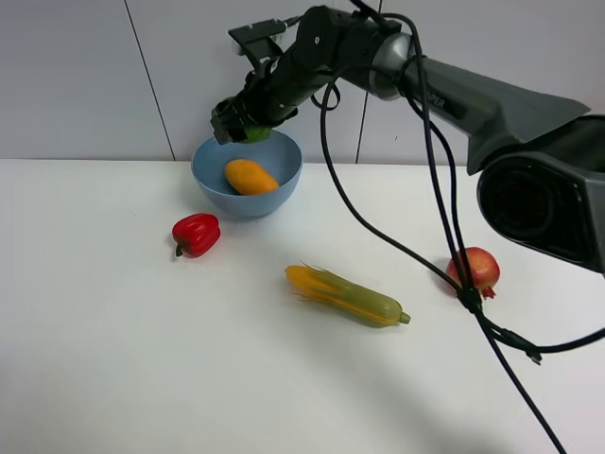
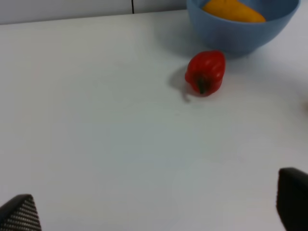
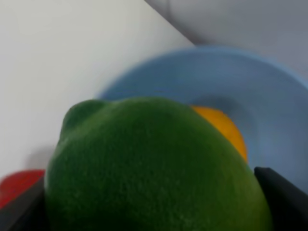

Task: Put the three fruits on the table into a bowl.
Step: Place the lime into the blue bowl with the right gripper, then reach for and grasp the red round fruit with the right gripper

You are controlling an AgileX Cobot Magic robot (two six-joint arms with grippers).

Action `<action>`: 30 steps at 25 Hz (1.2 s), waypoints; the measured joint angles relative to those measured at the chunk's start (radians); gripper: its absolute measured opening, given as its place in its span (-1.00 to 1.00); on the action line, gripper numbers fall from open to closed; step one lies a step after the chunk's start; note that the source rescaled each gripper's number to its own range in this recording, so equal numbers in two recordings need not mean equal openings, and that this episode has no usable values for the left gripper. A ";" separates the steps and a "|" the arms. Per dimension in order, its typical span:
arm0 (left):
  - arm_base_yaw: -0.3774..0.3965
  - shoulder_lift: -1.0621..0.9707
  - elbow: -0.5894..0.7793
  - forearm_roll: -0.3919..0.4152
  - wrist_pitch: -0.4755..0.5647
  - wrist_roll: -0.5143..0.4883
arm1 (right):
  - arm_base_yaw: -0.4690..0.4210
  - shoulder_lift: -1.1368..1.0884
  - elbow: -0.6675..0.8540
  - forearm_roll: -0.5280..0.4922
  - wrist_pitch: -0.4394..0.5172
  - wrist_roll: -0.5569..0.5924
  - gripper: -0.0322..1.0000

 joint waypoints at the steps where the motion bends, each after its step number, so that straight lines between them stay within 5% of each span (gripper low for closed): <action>1: 0.000 0.000 0.000 0.000 0.000 0.000 | -0.002 0.023 0.000 -0.001 -0.009 0.000 -0.37; 5: 0.000 0.000 0.000 0.000 0.000 0.000 | -0.002 0.103 0.001 0.001 -0.071 0.000 -0.36; 8: 0.000 0.000 0.000 0.000 0.000 0.000 | -0.002 0.131 0.002 0.001 -0.118 0.002 -0.05; 13: 0.000 0.000 0.000 0.000 0.000 0.000 | -0.002 0.115 0.002 0.026 -0.130 0.023 0.06; 24: 0.000 0.000 0.000 -0.001 0.000 0.000 | 0.002 -0.118 0.002 0.053 0.089 0.038 0.12; 30: 0.000 0.000 0.000 -0.001 0.000 0.000 | -0.008 -0.352 0.006 -0.040 0.141 0.073 0.12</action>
